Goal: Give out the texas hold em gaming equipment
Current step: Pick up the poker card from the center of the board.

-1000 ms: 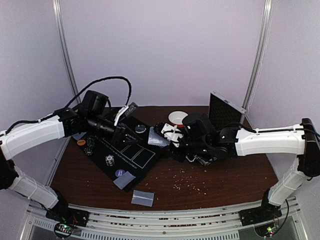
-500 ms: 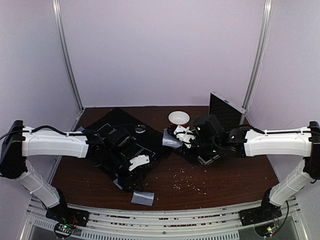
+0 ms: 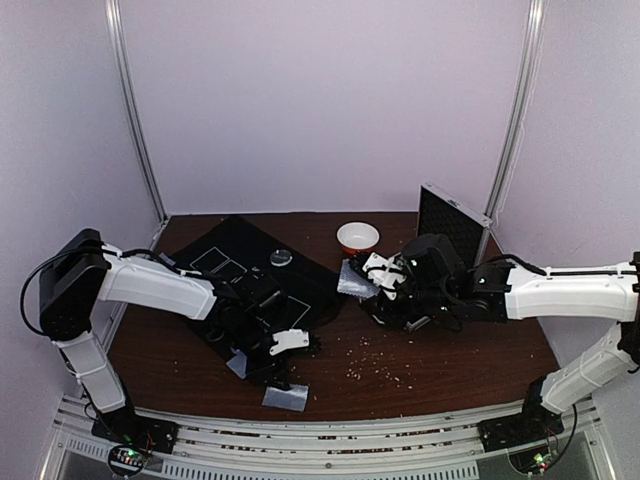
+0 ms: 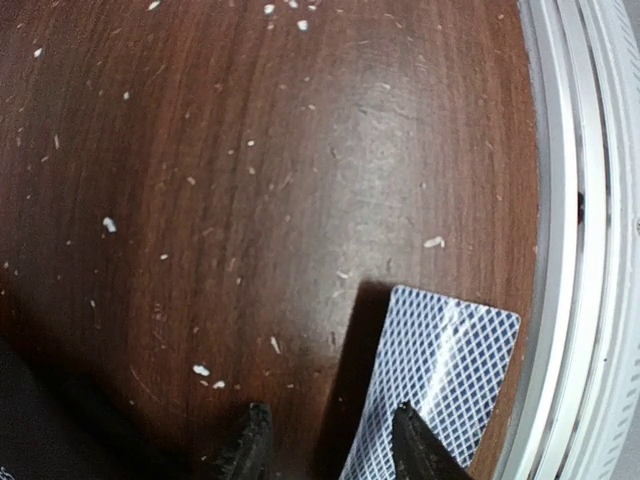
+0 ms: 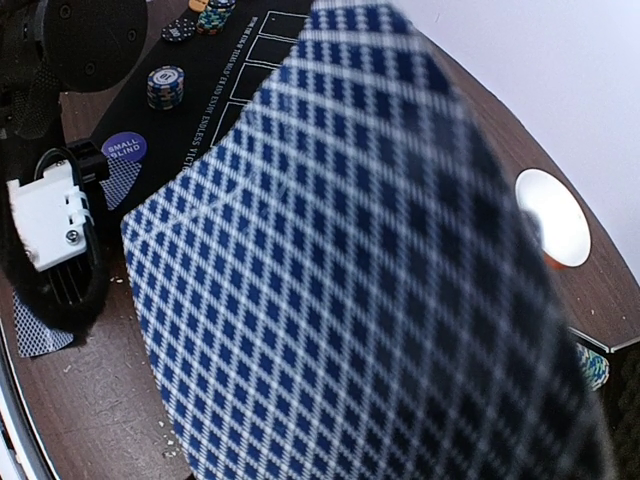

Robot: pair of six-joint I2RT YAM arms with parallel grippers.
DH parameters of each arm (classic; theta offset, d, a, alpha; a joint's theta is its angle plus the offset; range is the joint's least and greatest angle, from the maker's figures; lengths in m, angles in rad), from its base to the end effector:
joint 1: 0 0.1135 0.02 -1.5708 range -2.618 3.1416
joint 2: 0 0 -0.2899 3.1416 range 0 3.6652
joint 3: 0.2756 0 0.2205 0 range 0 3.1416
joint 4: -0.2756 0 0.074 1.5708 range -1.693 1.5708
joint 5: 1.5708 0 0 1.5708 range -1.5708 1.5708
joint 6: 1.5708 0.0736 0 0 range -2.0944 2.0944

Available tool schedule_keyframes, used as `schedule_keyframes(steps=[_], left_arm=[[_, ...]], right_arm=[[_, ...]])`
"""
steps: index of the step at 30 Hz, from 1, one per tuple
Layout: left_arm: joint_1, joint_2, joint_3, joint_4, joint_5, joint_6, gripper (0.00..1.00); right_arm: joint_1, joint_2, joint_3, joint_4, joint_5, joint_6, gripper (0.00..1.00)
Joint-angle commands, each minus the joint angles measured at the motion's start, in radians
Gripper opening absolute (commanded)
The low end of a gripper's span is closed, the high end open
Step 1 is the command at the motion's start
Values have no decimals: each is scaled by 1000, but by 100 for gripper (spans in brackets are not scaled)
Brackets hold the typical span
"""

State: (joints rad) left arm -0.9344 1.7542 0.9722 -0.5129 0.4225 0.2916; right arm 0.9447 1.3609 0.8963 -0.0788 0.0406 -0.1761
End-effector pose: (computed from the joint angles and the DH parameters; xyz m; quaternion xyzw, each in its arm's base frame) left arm 0.1565 -0.2625 0.1558 0.5808 0.7756 -0.2395 0.0620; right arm 0.1797 0.2433 0.2793 -0.4544 0.7429 0.1678 0.4621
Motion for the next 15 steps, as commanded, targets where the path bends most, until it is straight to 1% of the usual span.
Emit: schedule_keyframes(steps=[1,5,7,10,12,14,15], left_arm=[[-22,15,-15,6,56,35,41],[-49,-18,-34,5,62,51,39],[-52,-14,-34,4,50,49,36],[-55,-3,-33,4,51,46,29],[-59,2,-35,5,49,48,23],[-61,1,-38,5,48,50,15],[-61,1,-37,5,50,50,10]], right_arm=[[-7,-20,-11,13,14,8,40],[-6,-25,-15,16,15,5,40],[-7,-22,-12,16,14,5,40],[-6,-16,-6,15,12,4,40],[-7,-16,-4,13,13,3,40],[-7,-18,-4,11,16,1,40],[-8,-19,-4,11,18,2,40]])
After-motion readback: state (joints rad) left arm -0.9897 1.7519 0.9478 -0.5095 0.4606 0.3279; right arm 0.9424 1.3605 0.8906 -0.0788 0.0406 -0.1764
